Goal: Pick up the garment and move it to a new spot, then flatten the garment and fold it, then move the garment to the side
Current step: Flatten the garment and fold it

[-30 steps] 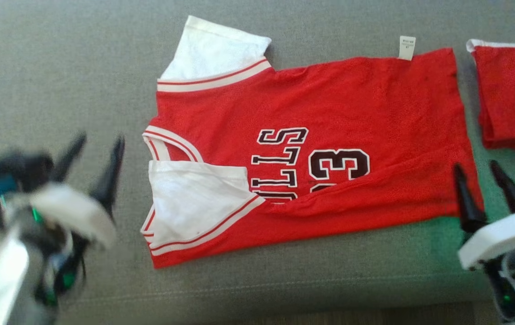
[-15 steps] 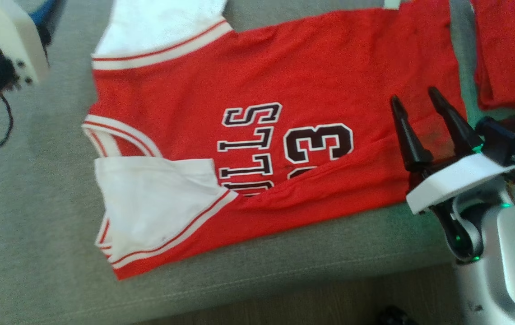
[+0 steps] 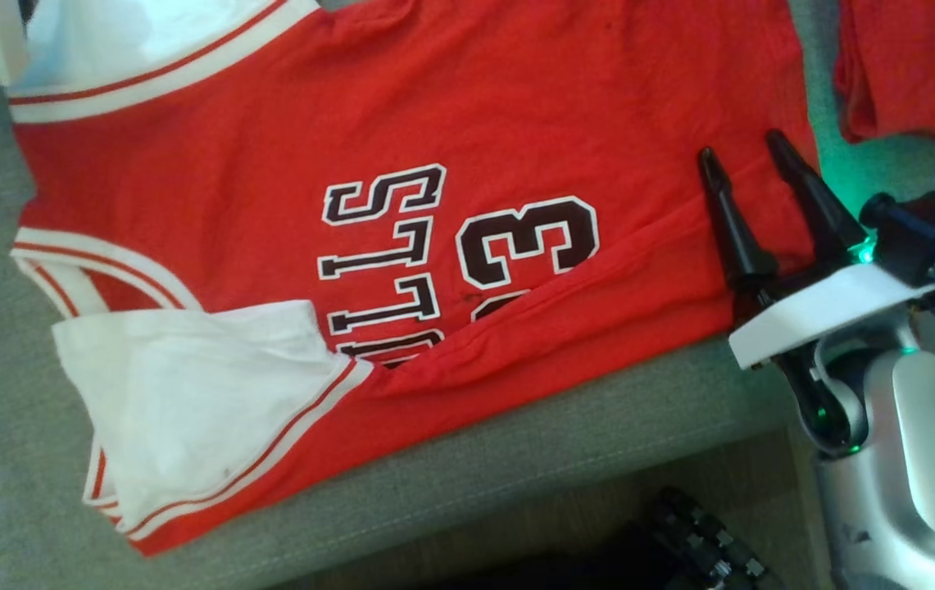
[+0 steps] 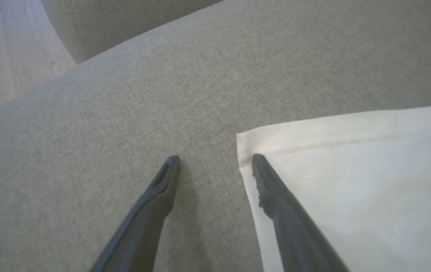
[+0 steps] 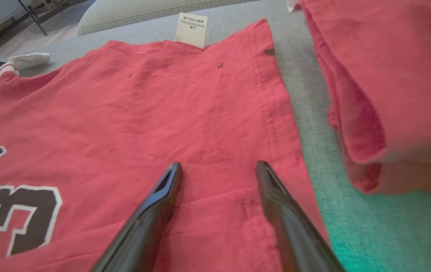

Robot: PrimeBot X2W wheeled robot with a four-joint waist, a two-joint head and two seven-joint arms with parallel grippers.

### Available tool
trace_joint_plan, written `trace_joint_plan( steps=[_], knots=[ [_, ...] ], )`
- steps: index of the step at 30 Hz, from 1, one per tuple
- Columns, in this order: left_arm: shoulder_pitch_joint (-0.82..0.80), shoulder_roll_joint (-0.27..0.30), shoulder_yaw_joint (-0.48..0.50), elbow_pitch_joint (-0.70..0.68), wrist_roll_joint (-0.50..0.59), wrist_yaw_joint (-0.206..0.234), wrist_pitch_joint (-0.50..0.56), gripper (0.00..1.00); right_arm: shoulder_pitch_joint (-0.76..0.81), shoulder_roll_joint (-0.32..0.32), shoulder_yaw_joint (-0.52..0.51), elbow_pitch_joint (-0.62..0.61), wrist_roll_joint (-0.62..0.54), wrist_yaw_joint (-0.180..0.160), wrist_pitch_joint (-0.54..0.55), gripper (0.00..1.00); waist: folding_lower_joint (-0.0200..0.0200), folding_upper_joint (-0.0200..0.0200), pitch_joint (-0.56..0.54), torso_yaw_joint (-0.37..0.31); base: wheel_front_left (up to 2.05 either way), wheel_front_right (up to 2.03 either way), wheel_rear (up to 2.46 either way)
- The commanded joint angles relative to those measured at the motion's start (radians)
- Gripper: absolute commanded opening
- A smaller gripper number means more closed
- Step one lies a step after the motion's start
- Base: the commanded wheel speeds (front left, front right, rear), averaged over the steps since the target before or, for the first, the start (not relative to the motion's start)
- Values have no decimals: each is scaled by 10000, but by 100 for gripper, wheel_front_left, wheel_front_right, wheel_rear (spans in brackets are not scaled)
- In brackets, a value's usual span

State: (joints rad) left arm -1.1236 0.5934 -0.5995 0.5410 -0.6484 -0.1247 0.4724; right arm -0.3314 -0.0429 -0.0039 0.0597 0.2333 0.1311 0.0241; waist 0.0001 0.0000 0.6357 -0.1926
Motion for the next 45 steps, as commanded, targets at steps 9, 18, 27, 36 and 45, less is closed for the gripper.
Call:
trace_joint_plan(
  steps=[9,18,27,36,45],
  knots=[
    [-1160,803,-654,371,-440,-58,-188,100,-193,-74,345,-102,176,-4,-211,100,-1,0,271,-227,0,0,0],
    [-1266,954,-1580,147,-1572,-59,533,68,-259,-74,205,5,148,-4,-278,100,-1,0,223,-222,0,0,0],
    [-1385,1445,-2415,-457,-2374,-59,839,0,-481,-74,216,-55,155,-4,-271,100,-1,0,212,-317,0,0,0],
    [-1846,1606,-3170,-449,-1734,-59,-1140,0,-1569,-74,370,314,-94,-4,4,100,-1,0,-81,-98,0,0,0],
    [-2256,1360,-3952,-209,-1587,-59,-2470,0,-3882,-74,-460,1731,-866,-4,1549,100,-1,0,-260,384,0,0,0]
  ],
)
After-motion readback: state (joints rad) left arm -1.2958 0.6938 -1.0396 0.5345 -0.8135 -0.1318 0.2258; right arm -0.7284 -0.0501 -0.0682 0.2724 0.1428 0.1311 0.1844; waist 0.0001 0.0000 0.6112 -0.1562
